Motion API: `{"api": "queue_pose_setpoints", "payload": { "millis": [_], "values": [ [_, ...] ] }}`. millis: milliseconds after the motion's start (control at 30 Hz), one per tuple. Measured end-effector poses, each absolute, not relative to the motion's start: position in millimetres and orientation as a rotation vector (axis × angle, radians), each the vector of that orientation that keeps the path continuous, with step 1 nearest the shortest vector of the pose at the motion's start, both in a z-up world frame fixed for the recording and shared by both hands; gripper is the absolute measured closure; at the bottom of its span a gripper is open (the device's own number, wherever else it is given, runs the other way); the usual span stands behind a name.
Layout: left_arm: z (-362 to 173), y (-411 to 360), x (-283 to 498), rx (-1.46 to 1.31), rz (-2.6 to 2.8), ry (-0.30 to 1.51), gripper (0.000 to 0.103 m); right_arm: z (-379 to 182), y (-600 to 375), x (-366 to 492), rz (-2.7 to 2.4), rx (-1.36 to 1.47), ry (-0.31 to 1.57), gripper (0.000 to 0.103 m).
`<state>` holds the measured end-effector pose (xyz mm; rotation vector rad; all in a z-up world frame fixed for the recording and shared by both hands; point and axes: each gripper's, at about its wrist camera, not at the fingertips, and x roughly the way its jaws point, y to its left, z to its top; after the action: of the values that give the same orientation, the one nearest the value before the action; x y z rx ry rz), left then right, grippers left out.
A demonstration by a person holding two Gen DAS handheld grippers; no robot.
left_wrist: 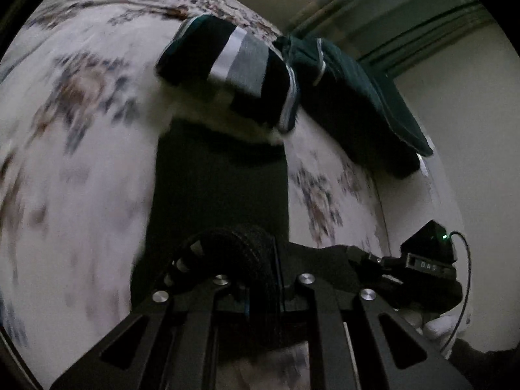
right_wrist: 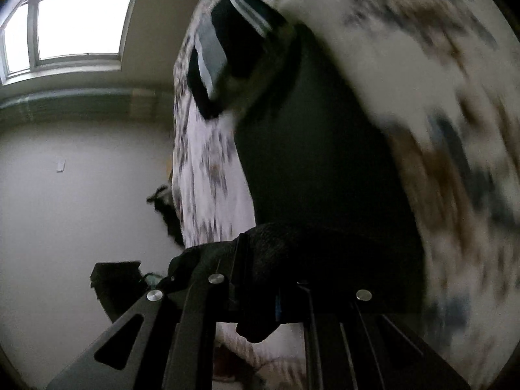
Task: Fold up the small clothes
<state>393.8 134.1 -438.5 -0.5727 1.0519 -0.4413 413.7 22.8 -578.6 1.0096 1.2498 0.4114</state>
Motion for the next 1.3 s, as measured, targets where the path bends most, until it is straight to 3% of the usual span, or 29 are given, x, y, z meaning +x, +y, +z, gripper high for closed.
{"api": "queue_pose_setpoints", "payload": {
  "millis": [200,400,467,567,633,800,900,933,967,1033,1100,1300],
  "values": [
    [-479.2,136.9,508.7,-0.559,-0.421,1.094,0.094,-599.8,19.5,548.3,0.325,0.911,1.221,0.091],
    [-524.9,140.7,570.4,-0.630,-0.344,1.196,0.091,-643.9,22.7,614.0,0.276,0.799,1.275,0.089],
    [-533.8,142.3,575.3,-0.651,-0.341,1.216,0.071,-655.2,23.7,631.9,0.261,0.795,1.312,0.088],
    [-539.3,150.0,575.0,-0.741,-0.387,1.176,0.045,-663.0,22.1,647.6,0.237,0.785,1.330,0.073],
    [-540.2,155.1,579.5,-0.790,-0.395,1.167,0.042,-662.6,16.3,649.0,0.234,0.806,1.297,0.050],
    [-517.4,165.1,553.3,-0.798,-0.434,1.125,0.041,-650.4,-3.2,634.0,0.207,0.805,1.314,0.047],
    [-506.9,170.2,509.1,-0.792,-0.459,1.102,0.030,-643.3,-18.1,607.6,0.193,0.777,1.341,0.019],
    [-506.2,171.5,496.6,-0.797,-0.461,1.102,0.023,-642.7,-25.1,596.8,0.183,0.768,1.351,0.015],
    [-506.8,174.0,480.3,-0.806,-0.460,1.106,0.015,-640.9,-31.5,586.5,0.182,0.765,1.362,0.014],
    [-514.3,180.9,448.1,-0.852,-0.430,1.136,0.008,-645.4,-42.9,569.1,0.173,0.750,1.399,0.008],
    [-523.1,187.4,413.4,-0.910,-0.397,1.164,0.008,-650.7,-51.3,555.5,0.168,0.727,1.425,0.000],
    [-543.1,176.7,330.8,-1.078,-0.299,1.131,0.008,-679.1,-65.2,542.2,0.234,0.730,1.507,0.000]
  ]
}}
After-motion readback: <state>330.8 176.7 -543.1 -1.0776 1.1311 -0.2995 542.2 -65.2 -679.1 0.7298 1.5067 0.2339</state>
